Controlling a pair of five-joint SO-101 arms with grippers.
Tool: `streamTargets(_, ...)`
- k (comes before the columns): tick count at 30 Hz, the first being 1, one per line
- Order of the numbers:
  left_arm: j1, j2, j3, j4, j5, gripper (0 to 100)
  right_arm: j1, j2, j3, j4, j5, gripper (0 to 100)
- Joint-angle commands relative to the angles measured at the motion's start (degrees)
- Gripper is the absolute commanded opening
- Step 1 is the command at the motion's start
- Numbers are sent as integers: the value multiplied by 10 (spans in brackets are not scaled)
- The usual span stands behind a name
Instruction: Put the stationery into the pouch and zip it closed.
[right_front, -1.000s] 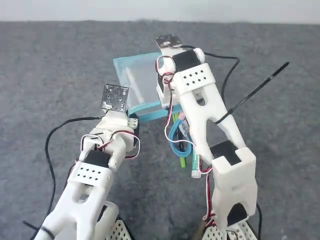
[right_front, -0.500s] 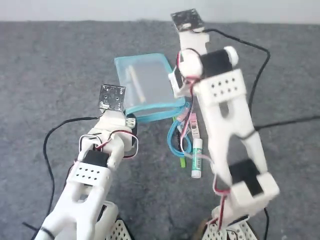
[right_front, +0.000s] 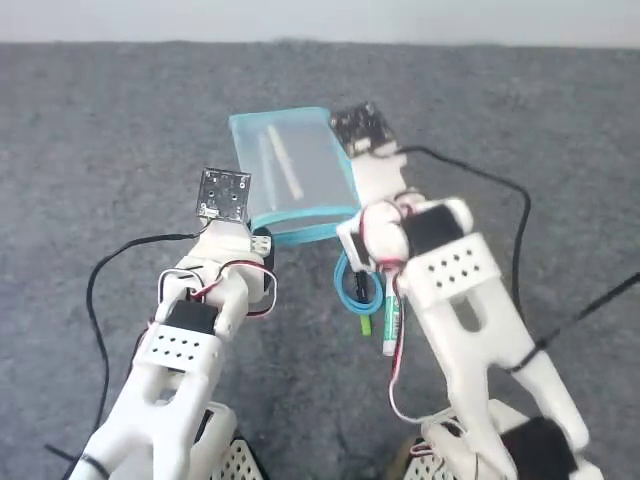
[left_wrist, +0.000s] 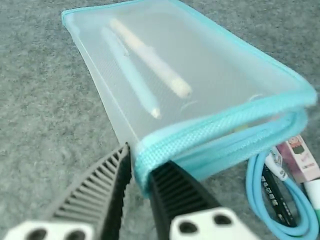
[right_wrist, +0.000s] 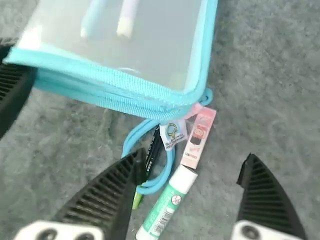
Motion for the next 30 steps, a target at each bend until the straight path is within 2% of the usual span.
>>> streamTargets(1, -3, -4, -14, -7, 7, 11, -3, -28, 45, -62, 6, 285)
streamTargets(15, 0, -4, -14, -7, 6, 11, 7, 147, 43, -238, 6, 286)
streamTargets(26, 1, -4, -14, -7, 5, 11, 118, 258, -69, -237, 14, 285)
streamTargets(30, 1, -2, -14, -7, 5, 11, 157, 270, -119, -204, 58, 285)
